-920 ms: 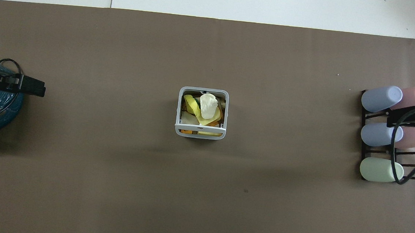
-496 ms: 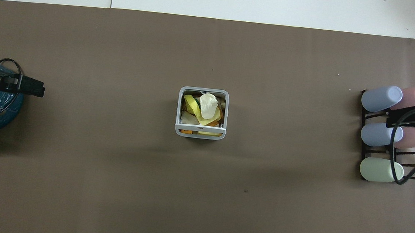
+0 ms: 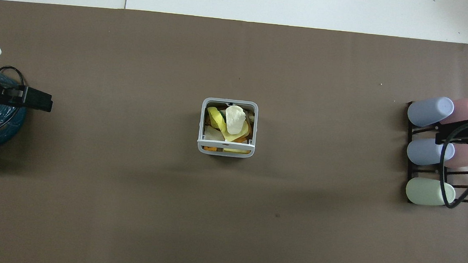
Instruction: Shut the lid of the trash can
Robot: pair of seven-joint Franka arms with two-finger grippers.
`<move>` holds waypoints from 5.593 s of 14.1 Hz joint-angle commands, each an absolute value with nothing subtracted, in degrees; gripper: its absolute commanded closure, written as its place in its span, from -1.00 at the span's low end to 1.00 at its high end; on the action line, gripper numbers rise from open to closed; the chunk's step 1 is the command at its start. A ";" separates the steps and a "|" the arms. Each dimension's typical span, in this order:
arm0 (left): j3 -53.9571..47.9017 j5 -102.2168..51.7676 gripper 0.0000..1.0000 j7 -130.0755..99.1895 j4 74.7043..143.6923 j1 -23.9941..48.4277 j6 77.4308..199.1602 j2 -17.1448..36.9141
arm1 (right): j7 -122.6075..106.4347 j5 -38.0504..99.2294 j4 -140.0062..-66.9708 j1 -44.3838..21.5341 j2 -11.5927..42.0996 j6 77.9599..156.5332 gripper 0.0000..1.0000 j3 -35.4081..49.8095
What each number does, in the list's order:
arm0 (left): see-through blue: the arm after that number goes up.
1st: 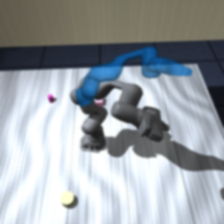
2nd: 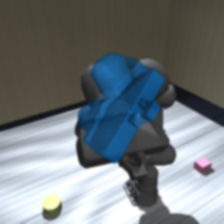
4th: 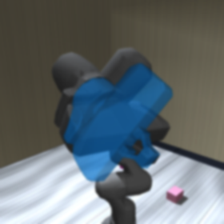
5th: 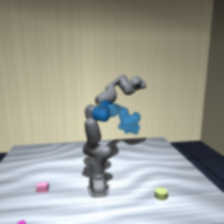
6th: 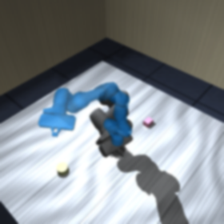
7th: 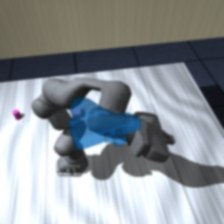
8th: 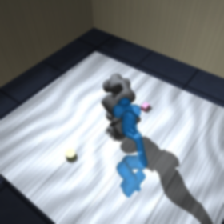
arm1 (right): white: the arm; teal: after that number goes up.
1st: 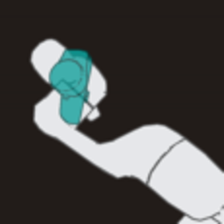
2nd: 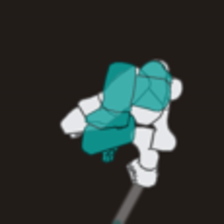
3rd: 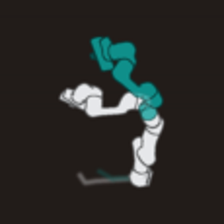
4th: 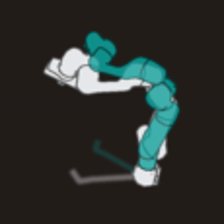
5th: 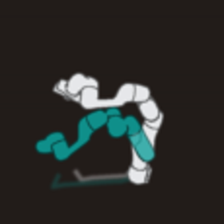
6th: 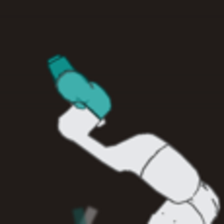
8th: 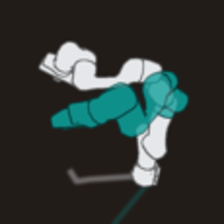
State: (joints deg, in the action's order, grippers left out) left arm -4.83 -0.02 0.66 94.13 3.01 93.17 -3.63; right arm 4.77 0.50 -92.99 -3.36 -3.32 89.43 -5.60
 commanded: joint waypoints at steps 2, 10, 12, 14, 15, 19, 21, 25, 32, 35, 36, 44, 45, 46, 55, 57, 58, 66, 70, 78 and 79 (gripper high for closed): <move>-5.10 0.26 -1.00 -7.81 95.71 12.98 99.03 -4.57 | 3.78 -0.35 -94.22 -2.90 -4.66 89.30 -1.00 -5.27; -5.19 -4.04 -0.20 -14.93 97.99 26.43 107.83 -3.78 | 3.69 -0.35 -94.39 -2.72 -4.66 89.30 -1.00 -5.27; -5.10 -4.04 0.55 -15.47 99.92 29.52 109.33 -3.61 | 3.69 -0.35 -94.48 -2.72 -4.66 89.30 -1.00 -5.27; -5.10 -3.96 1.00 -15.73 101.07 31.37 110.12 -2.55 | 3.69 -0.35 -94.48 -2.64 -4.66 89.30 -1.00 -5.27; -5.10 -3.96 1.00 -15.91 101.86 32.16 111.08 -2.46 | 3.69 -0.35 -94.48 -2.64 -4.66 89.30 -1.00 -5.27; -5.10 -3.95 1.00 -16.61 102.22 34.36 112.15 0.17 | 3.87 0.70 -94.22 -3.33 -4.66 89.12 -1.00 -5.01; -5.10 -3.87 1.00 -18.28 102.91 35.41 113.63 1.84 | 3.78 0.70 -94.22 -3.60 -4.66 88.86 -1.00 -4.57; -5.18 -3.87 1.00 -18.28 106.78 36.03 117.07 2.37 | 3.78 0.70 -94.22 -3.34 -4.66 88.77 -1.00 -4.66; -5.01 -3.78 1.00 -17.93 106.44 35.25 123.03 4.92 | 3.78 0.70 -94.22 -3.52 -4.66 88.77 -1.00 -4.66; -4.83 -3.78 1.00 -17.67 105.30 33.06 127.87 6.85 | 3.78 0.70 -94.22 -3.52 -4.66 88.77 -1.00 -4.66; -4.83 -3.61 1.00 -17.58 104.34 31.92 128.92 8.07 | 3.78 0.70 -94.22 -3.52 -4.66 88.77 -1.00 -4.66; -4.75 -3.08 1.00 -17.75 96.69 31.29 136.57 18.71 | 3.78 0.70 -94.22 -3.52 -4.66 88.77 -1.00 -4.66; -4.66 -3.08 1.00 -17.67 96.68 31.38 137.89 19.59 | 3.78 0.70 -94.22 -3.52 -4.66 88.77 -1.00 -4.57; -4.66 -2.55 1.00 -17.67 96.59 31.38 138.77 20.38 | 3.78 0.70 -94.22 -3.52 -4.66 88.77 -1.00 -4.66; -4.75 -0.44 1.00 -17.58 95.80 31.55 142.47 25.04 | 3.78 0.70 -94.22 -3.52 -4.66 88.77 -1.00 -4.57; -4.66 -0.44 1.00 -17.49 95.98 31.55 142.47 25.14 | 3.78 0.70 -94.22 -3.52 -4.66 88.77 -1.00 -4.66; -4.75 -0.44 1.00 -17.49 96.06 31.47 142.38 25.14 | 3.78 0.70 -94.22 -3.52 -4.66 88.77 -1.00 -4.66; -4.66 -0.44 1.00 -17.58 99.41 31.20 140.63 24.35 | 3.78 0.70 -94.22 -3.52 -4.66 88.77 -1.00 -4.66; -4.31 -0.44 1.00 -17.58 99.23 30.68 137.03 22.77 | 3.78 0.70 -94.22 -3.52 -4.66 88.77 -1.00 -4.66; -3.52 -0.44 1.00 -17.67 98.79 29.45 126.40 16.88 | 3.78 0.70 -94.22 -3.52 -4.66 88.77 -1.00 -4.66; -3.43 -0.44 1.00 -17.58 98.79 29.10 124.82 15.92 | 3.78 0.70 -94.22 -3.52 -4.66 88.77 -1.00 -4.66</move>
State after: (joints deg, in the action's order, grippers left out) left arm -3.57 -1.36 -17.66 96.63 30.03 127.93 19.40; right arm 4.77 0.58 -93.11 -3.78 -3.36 89.43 -4.74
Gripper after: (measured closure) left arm 0.987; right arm 0.000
